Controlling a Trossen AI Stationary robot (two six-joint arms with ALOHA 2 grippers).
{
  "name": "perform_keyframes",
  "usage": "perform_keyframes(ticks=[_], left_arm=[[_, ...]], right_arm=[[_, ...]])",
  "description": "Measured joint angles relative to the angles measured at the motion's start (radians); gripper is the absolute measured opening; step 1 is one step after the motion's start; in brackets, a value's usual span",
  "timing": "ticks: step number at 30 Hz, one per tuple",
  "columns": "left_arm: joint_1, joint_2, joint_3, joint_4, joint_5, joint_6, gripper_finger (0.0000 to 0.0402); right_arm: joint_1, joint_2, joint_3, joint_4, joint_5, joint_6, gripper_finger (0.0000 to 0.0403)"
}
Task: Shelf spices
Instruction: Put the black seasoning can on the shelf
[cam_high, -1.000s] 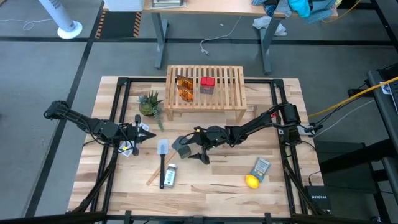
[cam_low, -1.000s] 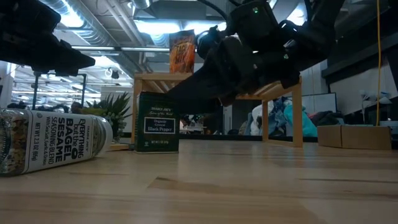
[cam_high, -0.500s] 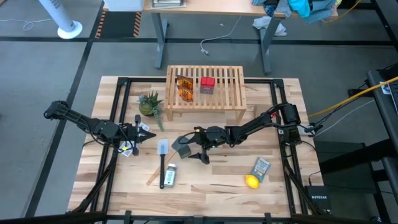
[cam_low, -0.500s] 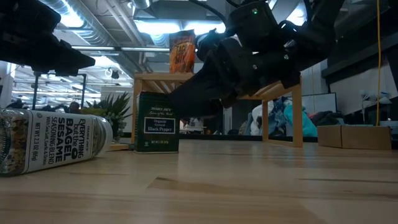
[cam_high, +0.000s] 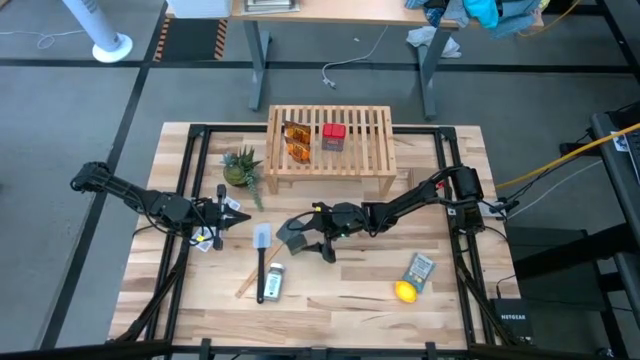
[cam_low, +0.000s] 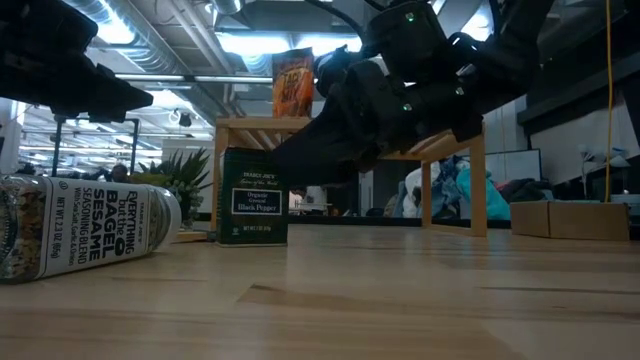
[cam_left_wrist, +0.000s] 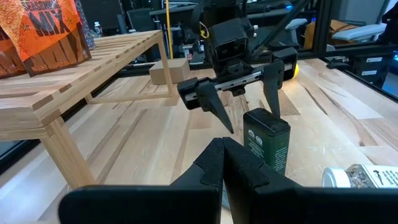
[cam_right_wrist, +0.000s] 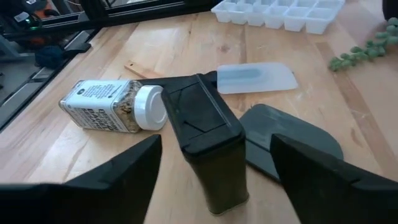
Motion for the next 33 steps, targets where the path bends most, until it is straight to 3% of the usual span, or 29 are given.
perform_keyframes(ticks=[9, 13, 23, 33], left_arm=[[0.000, 0.000, 0.000, 0.000, 0.000, 0.000, 0.0000], [0.000, 0.000, 0.000, 0.000, 0.000, 0.000, 0.0000], [0.000, 0.000, 0.000, 0.000, 0.000, 0.000, 0.0000], [0.000, 0.000, 0.000, 0.000, 0.000, 0.000, 0.0000]], right_arm=[[0.000, 0.000, 0.000, 0.025, -0.002, -0.004, 0.0179], [0.002, 0.000, 0.000, 0.025, -0.002, -0.005, 0.0141], [0.002, 0.000, 0.000, 0.027, -0.002, -0.005, 0.0151], [0.016, -0.005, 0.000, 0.075, 0.016, -0.005, 0.0133]])
